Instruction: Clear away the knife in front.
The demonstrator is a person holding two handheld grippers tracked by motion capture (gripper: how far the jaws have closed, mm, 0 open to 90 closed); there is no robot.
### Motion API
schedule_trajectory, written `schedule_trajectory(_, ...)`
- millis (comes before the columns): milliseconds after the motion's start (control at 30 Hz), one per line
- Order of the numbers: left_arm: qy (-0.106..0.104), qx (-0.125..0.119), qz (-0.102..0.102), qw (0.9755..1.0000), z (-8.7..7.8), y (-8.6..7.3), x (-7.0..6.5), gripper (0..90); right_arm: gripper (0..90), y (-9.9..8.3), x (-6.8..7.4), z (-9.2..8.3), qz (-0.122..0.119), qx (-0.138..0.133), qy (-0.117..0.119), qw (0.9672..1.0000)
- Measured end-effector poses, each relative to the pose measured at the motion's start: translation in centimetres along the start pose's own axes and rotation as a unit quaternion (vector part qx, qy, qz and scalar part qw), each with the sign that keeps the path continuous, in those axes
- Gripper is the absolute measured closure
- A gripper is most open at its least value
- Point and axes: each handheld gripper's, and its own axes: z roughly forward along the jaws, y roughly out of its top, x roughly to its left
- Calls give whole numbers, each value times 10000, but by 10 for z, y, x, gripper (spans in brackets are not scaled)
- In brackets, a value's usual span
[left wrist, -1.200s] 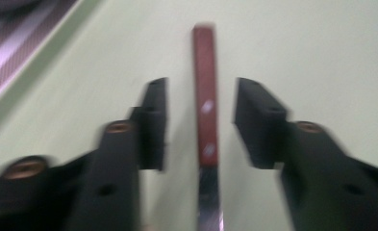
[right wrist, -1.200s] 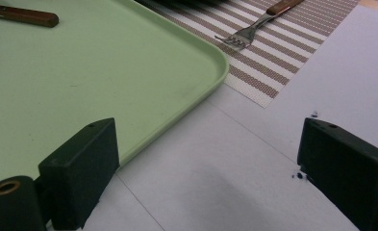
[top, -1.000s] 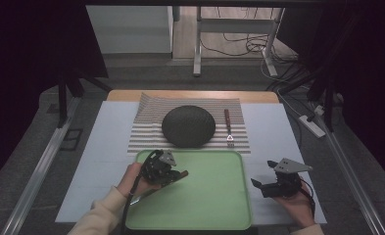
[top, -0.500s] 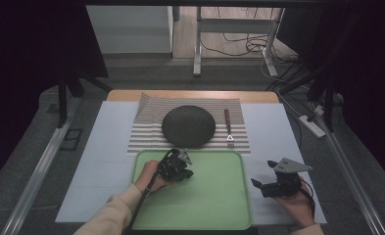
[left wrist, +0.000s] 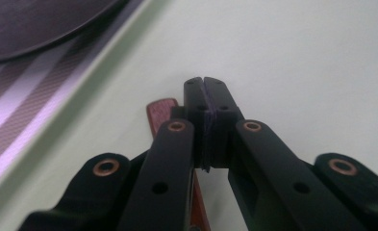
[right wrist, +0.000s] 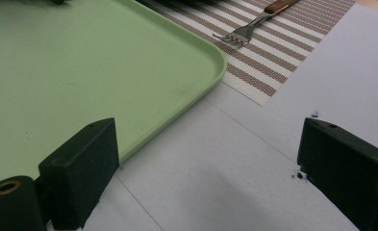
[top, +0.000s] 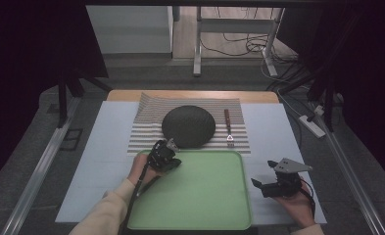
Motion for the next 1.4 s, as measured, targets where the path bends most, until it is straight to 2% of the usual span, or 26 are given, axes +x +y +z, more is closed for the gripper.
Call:
schedule_trajectory(100, 77, -6, -105, 9999, -3, -5, 7, 887, 74, 0, 0, 0, 5, 1, -3, 10000)
schedule_trajectory(133, 141, -2, -211, 9997, -7, -11, 13, 887, 74, 0, 0, 0, -1, -4, -14, 10000)
schedule_trajectory(167, 141, -2, -211, 9997, -7, -11, 13, 887, 74, 0, 0, 0, -1, -4, -14, 10000)
schedule_trajectory(200, 167, -5, -342, 9993, -10, -16, 18, 887, 75, 0, 0, 0, 0, -6, -12, 10000)
schedule_trajectory(233, 167, -5, -342, 9993, -10, -16, 18, 887, 75, 0, 0, 0, 0, -6, -12, 10000)
schedule_trajectory(267, 194, -23, -456, 9988, -14, -21, 22, 887, 75, 0, 0, 0, -6, -4, -11, 10000)
schedule_trajectory(300, 194, -23, -456, 9988, -14, -21, 22, 887, 75, 0, 0, 0, -7, -4, -10, 10000)
schedule_trajectory(333, 220, -36, -545, 9983, -17, -27, 26, 886, 75, 0, 0, 0, -9, -4, -9, 10000)
schedule_trajectory(500, 334, -3, -633, 9974, -23, -38, 30, 887, 76, 0, 0, -1, -10, -12, 4, 10000)
schedule_trajectory(600, 375, -1, -767, 9964, -27, -45, 33, 887, 76, 0, 0, -1, 7, -15, -8, 10000)
schedule_trajectory(667, 405, -25, -933, 9948, -33, -56, 34, 887, 76, 0, 0, -1, 6, -13, -8, 10000)
schedule_trajectory(767, 501, -20, -967, 9941, -36, -61, 34, 887, 76, 0, 0, -1, 9, -28, -4, 10000)
schedule_trajectory(867, 532, -69, -1127, 9922, -41, -70, 35, 887, 76, 1, 0, 0, 0, -42, 3, 10000)
schedule_trajectory(1167, 573, -93, -1218, 9909, -45, -77, 32, 887, 76, 3, -1, 4, -12, -51, 52, 10000)
schedule_trajectory(1333, 583, -267, -1134, 9915, -49, -75, 30, 887, 76, 4, -1, 5, -23, -101, 90, 9999)
schedule_trajectory(1400, 566, -471, -1135, 9908, -54, -73, 29, 887, 76, 4, -2, 4, -29, -94, 99, 9999)
